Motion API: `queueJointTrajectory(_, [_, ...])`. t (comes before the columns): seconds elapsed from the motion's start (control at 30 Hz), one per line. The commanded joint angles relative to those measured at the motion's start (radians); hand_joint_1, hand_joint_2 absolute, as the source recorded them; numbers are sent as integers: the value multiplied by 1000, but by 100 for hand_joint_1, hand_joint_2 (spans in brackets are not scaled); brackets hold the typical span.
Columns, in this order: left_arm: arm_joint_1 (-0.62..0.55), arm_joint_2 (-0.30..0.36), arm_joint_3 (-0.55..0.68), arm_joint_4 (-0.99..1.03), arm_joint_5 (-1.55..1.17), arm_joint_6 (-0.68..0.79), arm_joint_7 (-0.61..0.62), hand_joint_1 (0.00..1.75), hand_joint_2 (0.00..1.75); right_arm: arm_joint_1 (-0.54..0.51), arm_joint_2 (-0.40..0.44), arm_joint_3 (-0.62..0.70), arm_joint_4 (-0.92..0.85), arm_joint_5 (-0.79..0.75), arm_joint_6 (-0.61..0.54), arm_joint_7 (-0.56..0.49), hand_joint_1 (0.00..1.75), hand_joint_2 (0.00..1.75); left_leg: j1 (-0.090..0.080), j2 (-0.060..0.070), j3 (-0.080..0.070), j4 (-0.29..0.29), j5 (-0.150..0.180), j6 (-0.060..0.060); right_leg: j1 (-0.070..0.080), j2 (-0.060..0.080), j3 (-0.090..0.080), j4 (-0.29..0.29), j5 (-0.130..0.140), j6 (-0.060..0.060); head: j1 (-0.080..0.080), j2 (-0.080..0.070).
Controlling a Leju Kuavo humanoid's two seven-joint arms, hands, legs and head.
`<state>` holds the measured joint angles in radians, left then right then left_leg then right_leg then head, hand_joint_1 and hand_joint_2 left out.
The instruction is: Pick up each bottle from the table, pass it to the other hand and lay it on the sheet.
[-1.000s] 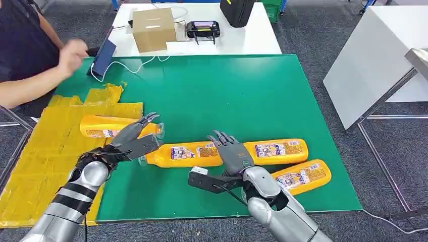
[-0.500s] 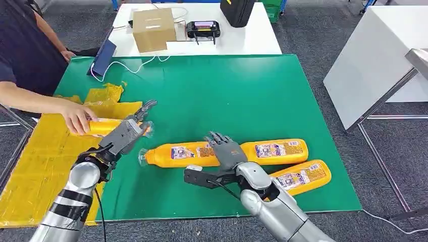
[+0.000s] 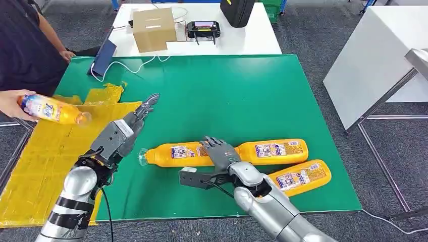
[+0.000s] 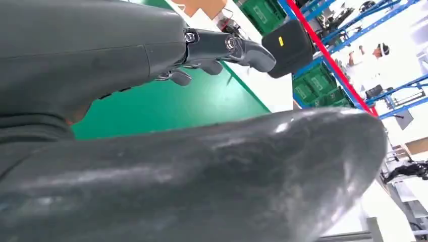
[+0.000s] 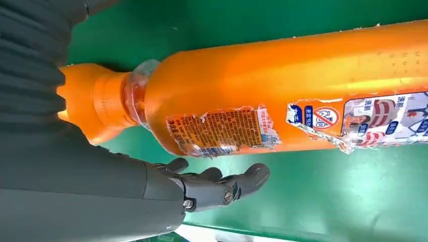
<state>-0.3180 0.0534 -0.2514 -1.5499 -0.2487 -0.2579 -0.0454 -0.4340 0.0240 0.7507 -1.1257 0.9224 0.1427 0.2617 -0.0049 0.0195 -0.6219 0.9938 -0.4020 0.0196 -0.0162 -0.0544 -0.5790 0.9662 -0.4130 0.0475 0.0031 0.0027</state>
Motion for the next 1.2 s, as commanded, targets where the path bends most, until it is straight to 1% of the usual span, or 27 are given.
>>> queueJointTrajectory(0.03, [-15, -1, -26, -5, 15, -1, -2, 0, 0, -76, 18, 66, 137, 25, 17, -18, 0, 175, 1, 0, 4, 0, -2, -1, 1, 5, 4, 0, -1, -2, 0, 0])
queueJointTrajectory(0.1, [-15, -6, -26, -7, 30, 4, -5, 0, 0, -88, 30, 80, 164, 38, 16, -19, 0, 175, 2, 0, 6, 2, -4, -2, 1, 7, 6, 0, -3, -3, 0, 0])
queueJointTrajectory(0.17, [-19, -6, -27, -6, 32, 5, -6, 0, 0, -94, 37, 98, 182, 51, 27, -16, 0, 175, 1, 0, 2, 0, -1, -1, 0, 3, 2, 0, 0, -1, 0, 0])
queueJointTrajectory(0.2, [-20, -9, -26, -3, 38, 6, -6, 0, 0, -99, 40, 113, 195, 64, 45, -11, 0, 175, 1, 0, 4, 0, -2, -2, 1, 5, 4, 0, -1, -2, 0, 0])
queueJointTrajectory(0.23, [-27, -11, -28, 3, 38, 5, -5, 0, 0, -107, 44, 128, 216, 69, 81, -7, 0, 175, 1, 0, 3, 0, -1, -1, 0, 4, 3, -1, -1, -1, 0, 0])
queueJointTrajectory(0.27, [-37, -16, -31, 15, 40, 5, -6, 0, 0, -120, 52, 151, 254, 73, 133, -11, 0, 175, 2, 0, 5, 0, -2, -2, 1, 5, 5, 0, -1, -2, 0, 0])
queueJointTrajectory(0.3, [-50, -21, -36, 31, 42, 5, -8, 0, 0, -129, 62, 168, 295, 73, 168, -19, 70, 175, 1, -1, 3, 0, -1, -1, 0, 3, 3, 0, -1, -1, 0, 0])
queueJointTrajectory(0.33, [-74, -36, -44, 30, 45, 6, -4, 0, 0, -136, 72, 188, 311, 79, 192, -27, 173, 175, 2, 0, 4, 1, -2, -2, 1, 5, 4, 0, -1, -2, 0, 0])
queueJointTrajectory(0.37, [-74, -33, -46, 41, 48, 8, 4, 0, 0, -130, 73, 188, 332, 70, 203, -28, 175, 175, 1, -1, 2, 0, -1, -1, 1, 2, 3, 0, -1, -1, 0, 0])
queueJointTrajectory(0.43, [-91, -42, -52, 51, 59, 11, -3, 0, 0, -121, 76, 209, 360, 72, 196, -46, 175, 175, 3, -2, 5, 1, -2, -2, 2, 4, 6, 0, -2, -2, 0, 0])
queueJointTrajectory(0.5, [-83, -34, -53, 51, 61, 12, 3, 0, 0, -106, 68, 214, 364, 73, 191, -46, 175, 175, 3, -4, 8, -2, -1, -2, 2, 2, 9, -3, -1, -2, 0, 0])
queueJointTrajectory(0.57, [-79, -31, -48, 62, 64, 16, -2, 0, 0, -107, 67, 216, 374, 73, 184, -47, 175, 175, 2, -2, 10, -2, 0, -1, 1, 1, 9, -3, -1, -2, 0, 0])
queueJointTrajectory(0.6, [-78, -30, -47, 66, 66, 20, -11, 0, 0, -108, 67, 218, 382, 72, 181, -50, 175, 175, 2, -4, 11, -2, -1, -2, 1, 2, 11, -3, -1, -2, 0, 0])
queueJointTrajectory(0.7, [-89, -37, -54, 47, 71, 21, 7, 0, 0, -95, 65, 258, 371, 102, 204, -43, 175, 175, 3, -2, 12, -1, -1, -2, 2, 3, 11, -3, -1, -3, 0, 0])
queueJointTrajectory(0.73, [-100, -44, -57, 44, 75, 21, 4, 0, 0, -94, 66, 285, 365, 124, 202, -53, 175, 175, 2, -1, 10, 0, -1, -2, 1, 3, 8, -2, -1, -2, 0, 0])
queueJointTrajectory(0.77, [-98, -45, -57, 45, 77, 22, 7, 0, 0, -88, 69, 299, 365, 141, 213, -36, 175, 175, 3, -2, 12, -2, -1, -2, 2, 2, 11, -3, -1, -3, 0, 0])
queueJointTrajectory(0.8, [-89, -40, -54, 58, 77, 25, 5, 0, 0, -78, 67, 297, 380, 141, 208, -33, 175, 175, 3, -3, 12, -2, -1, -2, 2, 3, 12, -4, -1, -3, 0, 0])
queueJointTrajectory(0.83, [-87, -39, -52, 66, 79, 29, -3, 0, 0, -75, 69, 296, 396, 142, 199, -33, 175, 175, 2, 0, 12, -2, -1, -2, 1, 2, 10, -3, -1, -2, 0, 0])
queueJointTrajectory(0.87, [-86, -39, -53, 71, 79, 29, -9, 0, 0, -73, 69, 295, 404, 141, 195, -34, 175, 175, 3, -1, 14, -3, -1, -2, 1, 3, 12, -4, -1, -3, 0, 0])
queueJointTrajectory(0.9, [-110, -51, -64, 58, 81, 32, 15, 0, 0, -102, 71, 299, 436, 131, 202, -59, 175, 175, 3, -1, 16, -3, -1, -2, 1, 4, 14, -5, -1, -3, 0, 0])
queueJointTrajectory(0.97, [-109, -47, -65, 70, 87, 33, 7, 0, 0, -111, 71, 297, 454, 125, 211, -63, 175, 175, 2, -1, 14, -1, -1, -2, 1, 3, 12, -3, -1, -3, 0, 0])
queueJointTrajectory(1.03, [-133, -58, -77, 59, 94, 39, 35, 0, 0, -145, 52, 310, 456, 109, 260, -111, 175, 175, 3, 1, 17, -1, -2, -3, 2, 5, 13, -3, -1, -3, 0, 0])
queueJointTrajectory(1.07, [-116, -48, -74, 68, 95, 40, 32, 0, 0, -98, 67, 255, 452, 97, 207, -33, 175, 175, 3, -1, 17, 0, -2, -4, 2, 5, 12, -2, -1, -4, 0, 0])
queueJointTrajectory(1.1, [-121, -62, -68, 52, 112, 44, 46, 0, 0, -136, 42, 229, 461, 46, 201, -45, 175, 175, 3, 0, 20, -1, -2, -4, 2, 5, 11, -3, -1, -3, 0, 0])
queueJointTrajectory(1.13, [-108, -68, -55, 32, 127, 59, 62, 0, 0, -126, 35, 129, 442, -49, 122, -13, 175, 175, 2, 3, 23, -2, -3, -4, 1, 6, 10, -3, -1, -3, 0, 0])
queueJointTrajectory(1.17, [-88, -65, -43, 14, 137, 70, 63, 0, 0, -115, 22, 73, 416, -106, 72, -10, 175, 175, 2, 1, 22, -2, -3, -4, 1, 6, 8, -3, -2, -5, 0, 0])
queueJointTrajectory(1.2, [-61, -62, -20, -19, 153, 93, 61, 0, 0, -77, 12, -1, 344, -188, -25, -25, 175, 175, 3, -1, 21, -1, -3, -5, 1, 5, 8, -3, -2, -5, 0, 0])
